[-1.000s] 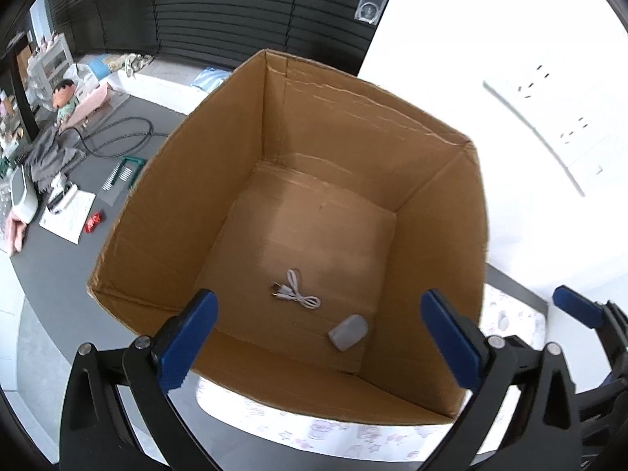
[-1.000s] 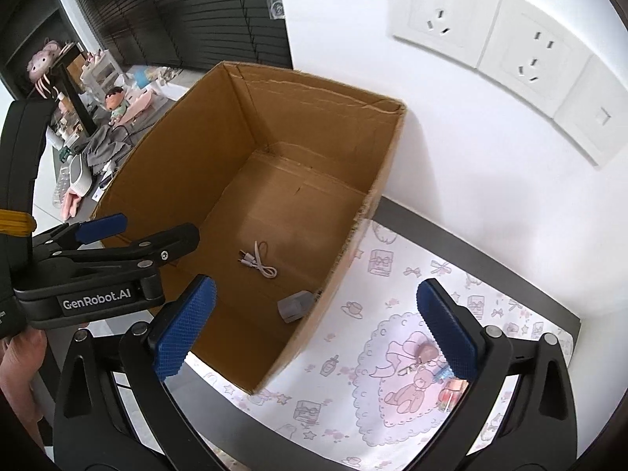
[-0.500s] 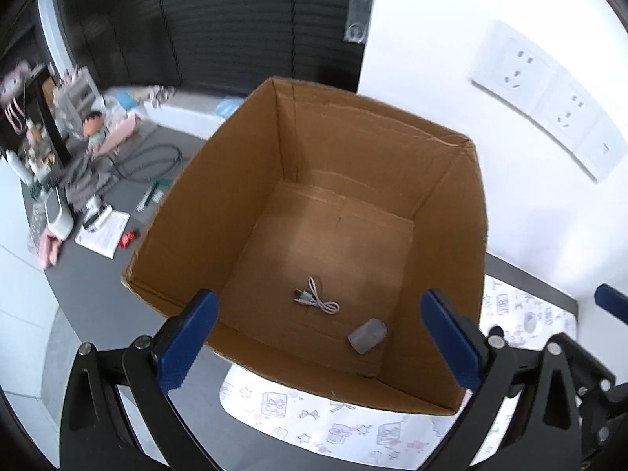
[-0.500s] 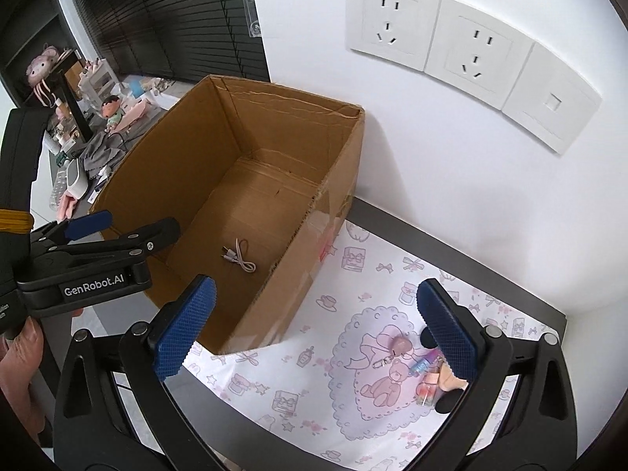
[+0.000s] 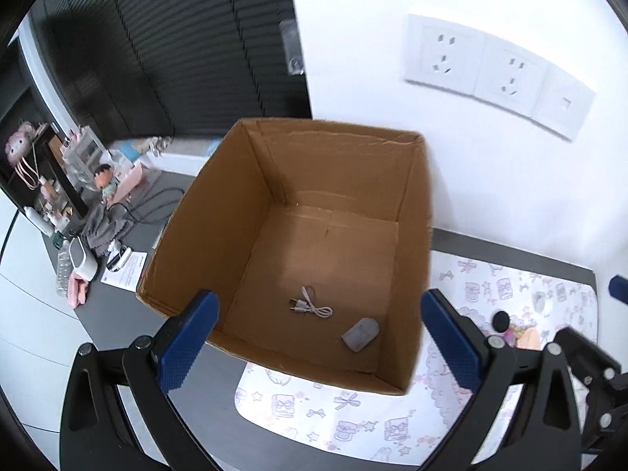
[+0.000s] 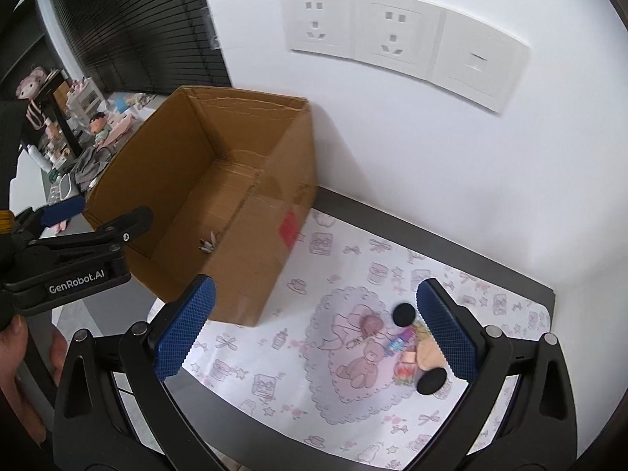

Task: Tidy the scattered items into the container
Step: 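Withdraw both grippers from the box back over the mat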

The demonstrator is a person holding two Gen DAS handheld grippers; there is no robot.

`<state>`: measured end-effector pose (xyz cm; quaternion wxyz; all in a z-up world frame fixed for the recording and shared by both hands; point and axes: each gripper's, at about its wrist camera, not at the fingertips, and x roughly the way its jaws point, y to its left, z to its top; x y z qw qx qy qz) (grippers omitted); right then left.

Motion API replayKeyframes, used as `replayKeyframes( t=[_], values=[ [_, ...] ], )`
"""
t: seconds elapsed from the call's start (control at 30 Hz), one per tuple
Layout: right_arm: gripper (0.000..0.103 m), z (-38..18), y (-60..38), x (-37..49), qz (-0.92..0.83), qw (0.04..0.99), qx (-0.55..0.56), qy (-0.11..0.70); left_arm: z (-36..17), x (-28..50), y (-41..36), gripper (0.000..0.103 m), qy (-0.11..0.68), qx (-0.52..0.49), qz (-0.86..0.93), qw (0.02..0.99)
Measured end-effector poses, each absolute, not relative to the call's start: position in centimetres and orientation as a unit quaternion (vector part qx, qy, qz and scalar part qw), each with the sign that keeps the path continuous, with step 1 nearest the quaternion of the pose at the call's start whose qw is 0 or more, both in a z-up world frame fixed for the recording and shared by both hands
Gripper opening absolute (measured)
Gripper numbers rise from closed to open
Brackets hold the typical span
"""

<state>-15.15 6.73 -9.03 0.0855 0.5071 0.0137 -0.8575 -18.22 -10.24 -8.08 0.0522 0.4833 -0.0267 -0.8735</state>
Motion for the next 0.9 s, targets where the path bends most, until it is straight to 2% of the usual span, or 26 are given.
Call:
replayKeyframes(
  t=[0.33, 0.6, 0.77, 0.9],
  values=[
    [0.103, -9.0, 12.1, -13.7, -0.849, 0.056, 0.525, -0.010, -7.0, -17.5, -4.1, 0.103, -0.033, 0.489, -0.872, -0.010],
    [0.103, -9.5, 15.5, -12.9, -0.839, -0.028, 0.541, 0.042, -8.1, -16.9, 0.1, 0.103, -0.027, 0.509, -0.858, -0.062],
    [0.103, -9.2, 18.9, -12.0, -0.856, -0.022, 0.517, -0.020, -8.3, -16.3, 2.6, 0.103, -0.055, 0.499, -0.861, -0.080],
    [0.103, -9.5, 20.5, -11.4, -0.860, -0.039, 0.508, -0.026, -8.8, -16.2, 4.1, 0.103, -0.071, 0.500, -0.858, -0.095]
  ],
)
